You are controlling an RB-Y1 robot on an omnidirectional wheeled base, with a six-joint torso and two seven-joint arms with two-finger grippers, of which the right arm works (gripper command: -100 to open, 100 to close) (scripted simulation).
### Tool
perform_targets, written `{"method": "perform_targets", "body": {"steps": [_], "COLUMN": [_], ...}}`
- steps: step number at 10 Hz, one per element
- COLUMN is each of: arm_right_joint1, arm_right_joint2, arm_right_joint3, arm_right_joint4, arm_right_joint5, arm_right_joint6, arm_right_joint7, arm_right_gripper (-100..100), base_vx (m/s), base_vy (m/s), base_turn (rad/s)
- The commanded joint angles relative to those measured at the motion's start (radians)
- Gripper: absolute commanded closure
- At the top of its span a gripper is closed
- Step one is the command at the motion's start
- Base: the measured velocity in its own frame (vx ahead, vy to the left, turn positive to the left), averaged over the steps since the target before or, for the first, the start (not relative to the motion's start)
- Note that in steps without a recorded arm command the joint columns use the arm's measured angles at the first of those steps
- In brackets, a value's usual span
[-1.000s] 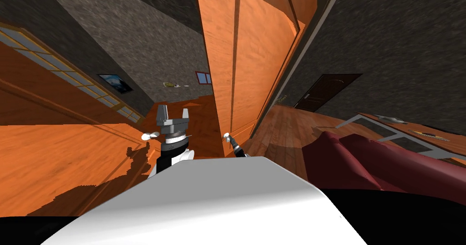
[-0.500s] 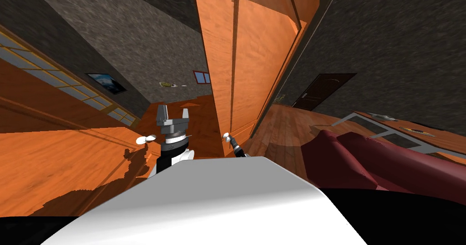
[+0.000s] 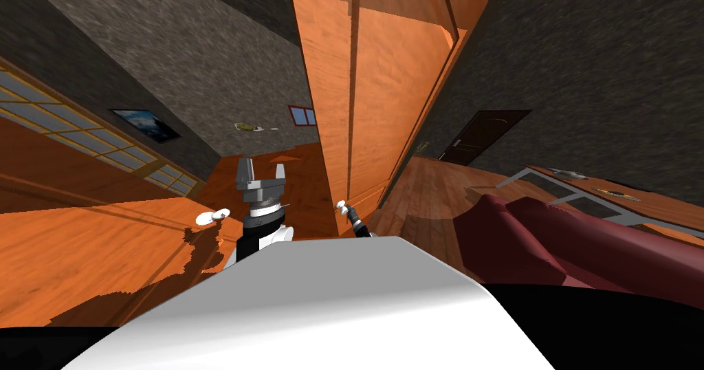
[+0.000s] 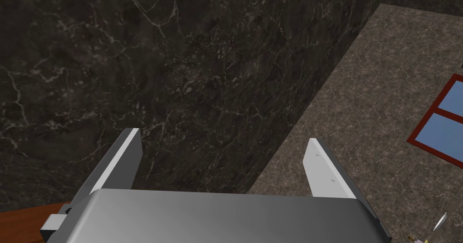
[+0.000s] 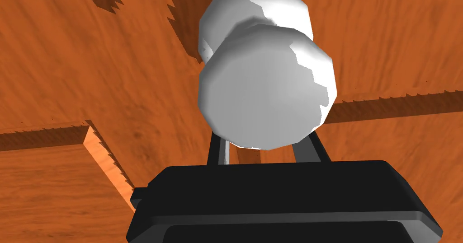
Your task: Push the door open
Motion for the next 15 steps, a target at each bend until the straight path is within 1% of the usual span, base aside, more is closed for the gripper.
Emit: {"method": "perform_targets", "body": {"steps": [1,2,3,4,5,6,7,8,9,10,11,12,13,14,15], "arm_right_joint1": [-0.006,-0.010,-0.010,-0.014,-0.014,-0.018,-0.021,-0.021,-0.025,-0.025,-0.029,-0.033,-0.033,-0.037,-0.037], "arm_right_joint2": [0.003,0.003,0.003,0.004,0.004,0.004,0.004,0.004,0.005,0.005,0.005,0.006,0.006,0.006,0.006], "arm_right_joint3": [0.011,0.018,0.018,0.025,0.025,0.033,0.040,0.040,0.047,0.047,0.054,0.061,0.061,0.068,0.068], "arm_right_joint4": [-0.013,-0.010,-0.010,-0.006,-0.006,-0.003,0.000,0.000,0.003,0.003,0.007,0.010,0.010,0.013,0.013], "arm_right_joint5": [-0.015,-0.029,-0.029,-0.043,-0.043,-0.058,-0.071,-0.071,-0.085,-0.085,-0.099,-0.112,-0.112,-0.126,-0.126], "arm_right_joint6": [-0.003,-0.004,-0.004,-0.005,-0.005,-0.006,-0.007,-0.007,-0.008,-0.008,-0.009,-0.011,-0.011,-0.012,-0.012], "arm_right_joint7": [-0.050,-0.074,-0.093,-0.125,-0.134,-0.176,-0.203,-0.217,-0.255,-0.258,-0.300,-0.328,-0.341,-0.375,-0.383], "arm_right_gripper": [100,100,100,100,100,100,100,100,100,100,100,100,100,100,100], "base_vx": [0.035,0.041,0.036,0.044,0.035,0.031,0.033,0.032,0.042,0.036,0.035,0.047,0.039,0.034,0.022], "base_vy": [0.034,0.053,0.044,0.044,0.037,0.036,0.048,0.043,0.037,0.031,0.043,0.069,0.048,0.038,0.026], "base_turn": [-0.046,-0.080,-0.030,-0.038,-0.017,-0.053,-0.066,-0.029,-0.056,-0.019,-0.041,-0.082,-0.029,-0.035,-0.020]}}
